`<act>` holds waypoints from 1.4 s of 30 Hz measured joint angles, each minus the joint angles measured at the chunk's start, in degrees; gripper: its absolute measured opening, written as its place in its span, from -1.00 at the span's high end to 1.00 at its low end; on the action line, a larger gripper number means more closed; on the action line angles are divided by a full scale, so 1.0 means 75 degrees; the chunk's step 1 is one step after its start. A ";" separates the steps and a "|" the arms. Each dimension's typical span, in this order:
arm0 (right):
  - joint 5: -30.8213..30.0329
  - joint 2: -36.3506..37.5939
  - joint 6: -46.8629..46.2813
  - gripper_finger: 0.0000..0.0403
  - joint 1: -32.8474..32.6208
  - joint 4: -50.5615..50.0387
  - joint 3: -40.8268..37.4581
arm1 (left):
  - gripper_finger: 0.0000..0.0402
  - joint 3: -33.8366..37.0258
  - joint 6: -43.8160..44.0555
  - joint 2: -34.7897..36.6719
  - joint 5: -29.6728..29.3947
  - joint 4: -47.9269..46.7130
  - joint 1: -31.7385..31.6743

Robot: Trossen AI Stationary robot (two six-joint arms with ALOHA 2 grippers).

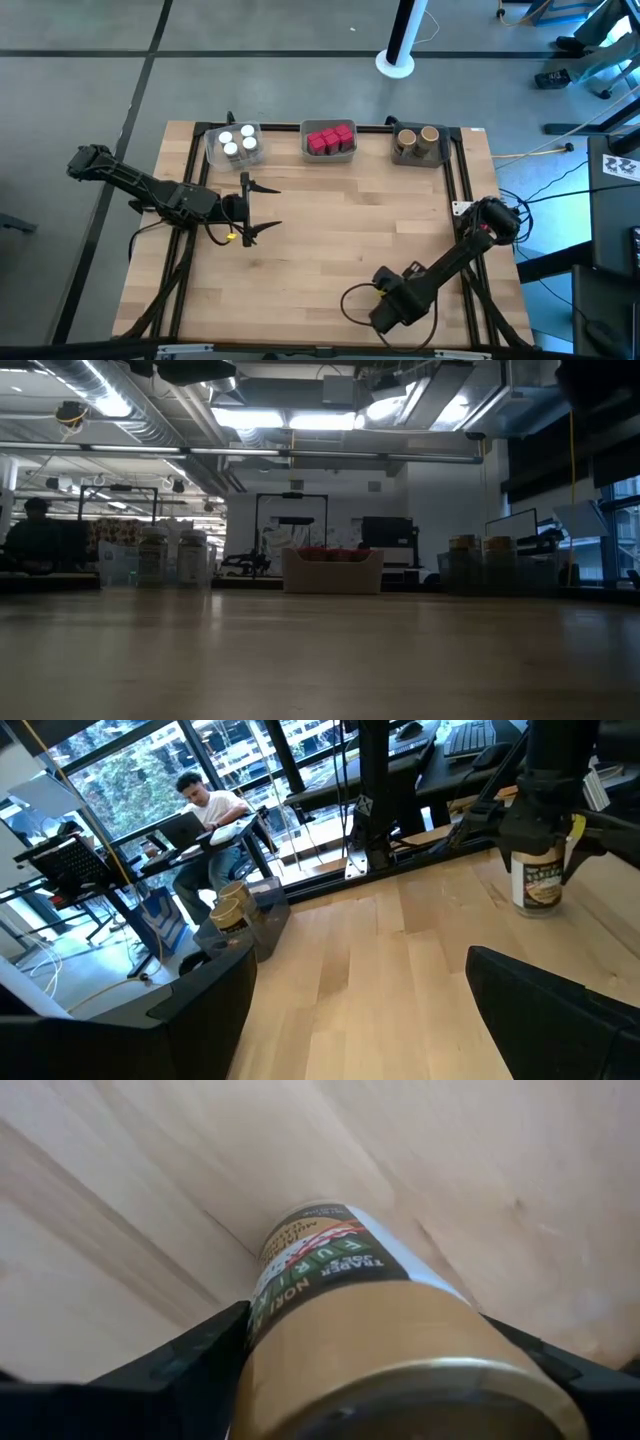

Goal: Sort spices by type
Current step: Put the gold seasoning bottle into the black bin

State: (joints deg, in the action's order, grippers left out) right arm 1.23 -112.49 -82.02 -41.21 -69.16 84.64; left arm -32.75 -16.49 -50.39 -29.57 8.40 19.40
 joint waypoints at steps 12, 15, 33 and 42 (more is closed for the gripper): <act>-0.0396 -0.0007 -0.0006 -0.52 -0.0008 0.0977 0.0011 | -0.73 0.0000 0.0000 0.0000 -0.0002 0.0000 0.0000; -0.0490 -0.0020 -0.0009 -0.52 0.0003 0.1007 -0.0005 | -0.73 0.0000 0.0000 0.0000 -0.0002 0.0000 0.0000; -0.0346 -0.0020 -0.0009 -0.41 0.0061 0.1246 0.0000 | -0.73 0.0000 0.0000 0.0000 -0.0002 0.0000 0.0001; -0.0466 -0.0017 0.0237 -0.41 0.0221 0.0572 0.0458 | -0.73 0.0000 0.0000 0.0000 -0.0002 0.0000 0.0001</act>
State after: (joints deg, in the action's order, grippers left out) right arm -2.26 -112.62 -80.25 -39.55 -64.87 88.07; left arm -32.75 -16.49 -50.39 -29.58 8.40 19.40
